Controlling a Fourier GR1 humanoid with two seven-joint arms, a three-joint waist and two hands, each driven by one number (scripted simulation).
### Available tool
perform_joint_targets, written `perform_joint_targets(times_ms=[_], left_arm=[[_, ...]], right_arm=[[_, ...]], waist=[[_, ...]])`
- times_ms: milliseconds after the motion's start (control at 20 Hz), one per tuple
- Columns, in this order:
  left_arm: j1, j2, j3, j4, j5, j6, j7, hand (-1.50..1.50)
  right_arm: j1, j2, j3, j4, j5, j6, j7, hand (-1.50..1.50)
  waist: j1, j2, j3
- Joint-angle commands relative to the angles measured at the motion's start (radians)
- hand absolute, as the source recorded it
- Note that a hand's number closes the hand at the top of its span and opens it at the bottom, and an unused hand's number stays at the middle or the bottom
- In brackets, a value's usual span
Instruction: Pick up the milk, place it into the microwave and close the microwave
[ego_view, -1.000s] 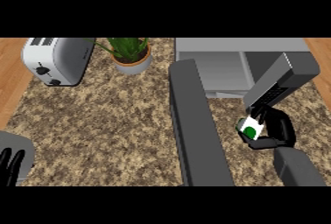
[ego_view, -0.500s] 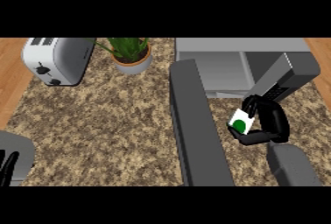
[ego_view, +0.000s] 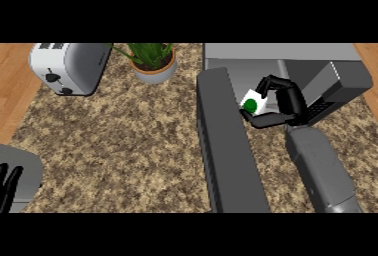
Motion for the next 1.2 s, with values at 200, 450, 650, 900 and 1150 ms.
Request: perform_joint_targets(times_ms=[200, 450, 650, 900, 1150], left_arm=[[0.020, -0.001, 0.004, -0.027, 0.025, -0.038, 0.014, -1.50], [-0.064, 0.041, 0.039, 0.001, 0.072, -0.023, 0.068, -1.50], [-0.045, 0.020, 0.008, 0.028, 0.036, -0.062, 0.009, -1.50], [-0.088, 0.026, 0.000, 0.020, 0.029, -0.037, 0.046, -1.50], [-0.109, 0.029, -0.013, 0.039, 0.023, -0.053, 0.035, -1.50]], right_arm=[[-0.254, 0.032, -0.043, 0.364, 0.060, -0.071, -0.105, 1.50], [-0.393, 0.002, -0.099, 0.503, 0.053, -0.097, -0.123, 1.50], [-0.441, -0.024, -0.103, 0.564, 0.078, -0.137, -0.150, 1.50], [-0.483, -0.019, -0.080, 0.619, 0.129, -0.251, -0.162, 1.50], [-0.499, -0.045, -0.098, 0.659, 0.127, -0.291, -0.165, 1.50]], waist=[[0.033, 0.011, 0.001], [0.046, 0.020, 0.002], [0.069, 0.027, 0.002], [0.084, 0.037, 0.003], [0.110, 0.054, 0.003]])
